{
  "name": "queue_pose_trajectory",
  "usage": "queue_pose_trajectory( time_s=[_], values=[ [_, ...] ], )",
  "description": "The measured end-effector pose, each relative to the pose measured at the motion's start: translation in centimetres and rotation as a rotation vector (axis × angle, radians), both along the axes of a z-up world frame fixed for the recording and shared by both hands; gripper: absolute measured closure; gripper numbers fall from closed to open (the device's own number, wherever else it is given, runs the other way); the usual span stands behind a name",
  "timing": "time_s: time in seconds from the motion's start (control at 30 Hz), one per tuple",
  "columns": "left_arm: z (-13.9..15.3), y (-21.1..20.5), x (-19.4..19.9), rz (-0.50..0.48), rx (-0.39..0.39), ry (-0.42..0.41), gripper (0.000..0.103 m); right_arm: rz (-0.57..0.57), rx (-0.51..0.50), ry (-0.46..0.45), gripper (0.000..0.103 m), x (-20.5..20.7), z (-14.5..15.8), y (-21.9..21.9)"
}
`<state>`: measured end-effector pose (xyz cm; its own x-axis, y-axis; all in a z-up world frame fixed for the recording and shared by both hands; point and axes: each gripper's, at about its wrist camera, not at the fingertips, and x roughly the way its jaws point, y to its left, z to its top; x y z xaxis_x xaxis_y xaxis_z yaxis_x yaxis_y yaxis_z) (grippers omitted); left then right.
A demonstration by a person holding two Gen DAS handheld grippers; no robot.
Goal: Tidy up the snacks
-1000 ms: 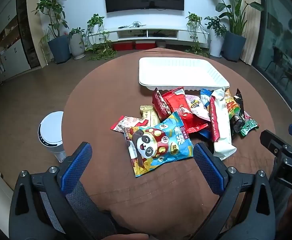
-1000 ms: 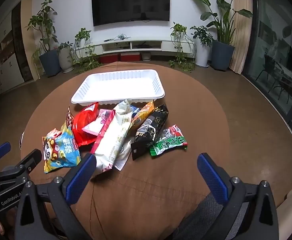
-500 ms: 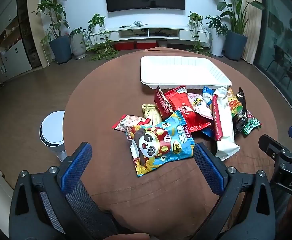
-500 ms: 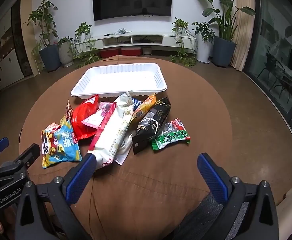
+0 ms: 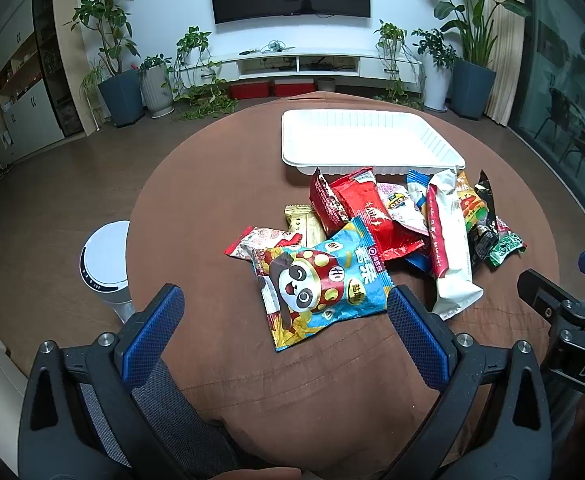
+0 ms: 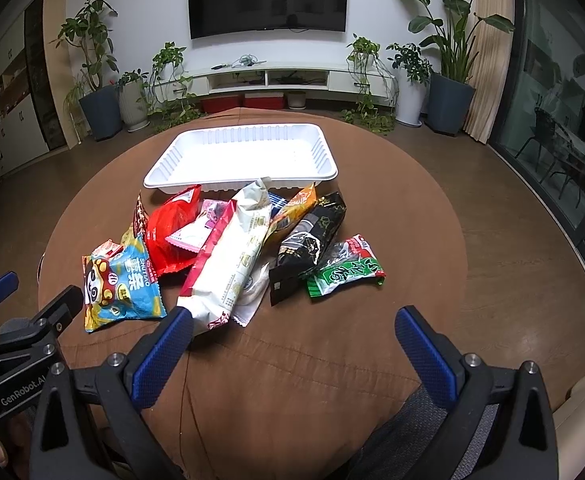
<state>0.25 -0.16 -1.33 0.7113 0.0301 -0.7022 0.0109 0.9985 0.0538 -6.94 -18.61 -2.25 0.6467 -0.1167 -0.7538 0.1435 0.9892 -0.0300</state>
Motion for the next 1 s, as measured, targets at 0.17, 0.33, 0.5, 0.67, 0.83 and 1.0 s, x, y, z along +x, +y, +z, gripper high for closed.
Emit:
queue_pose_trajectory(
  time_s=[0.17, 0.33, 0.5, 0.67, 0.83, 1.0],
  values=[
    [-0.11, 0.09, -0.03, 0.0, 0.001, 0.004, 0.0, 0.005, -0.001, 0.005, 0.0, -0.04, -0.3, 0.2],
    [-0.15, 0.08, -0.03, -0.001, 0.002, 0.005, 0.0, 0.005, -0.001, 0.005, 0.0, -0.01, -0.26, 0.17],
    [-0.28, 0.1, -0.05, -0.002, 0.004, 0.008, 0.0, 0.007, 0.0, 0.009, 0.0, -0.03, -0.29, 0.19],
    [-0.38, 0.09, 0.0, -0.003, 0.004, 0.008, 0.0, 0.008, 0.0, 0.011, 0.0, -0.06, -0.36, 0.26],
    [-0.31, 0.02, 0.01, -0.003, 0.005, 0.008, 0.0, 0.007, 0.0, 0.011, 0.0, -0.04, -0.34, 0.25],
    [-0.32, -0.01, 0.03, -0.002, 0.005, 0.008, 0.0, 0.007, -0.001, 0.011, 0.0, -0.04, -0.35, 0.24]
  ],
)
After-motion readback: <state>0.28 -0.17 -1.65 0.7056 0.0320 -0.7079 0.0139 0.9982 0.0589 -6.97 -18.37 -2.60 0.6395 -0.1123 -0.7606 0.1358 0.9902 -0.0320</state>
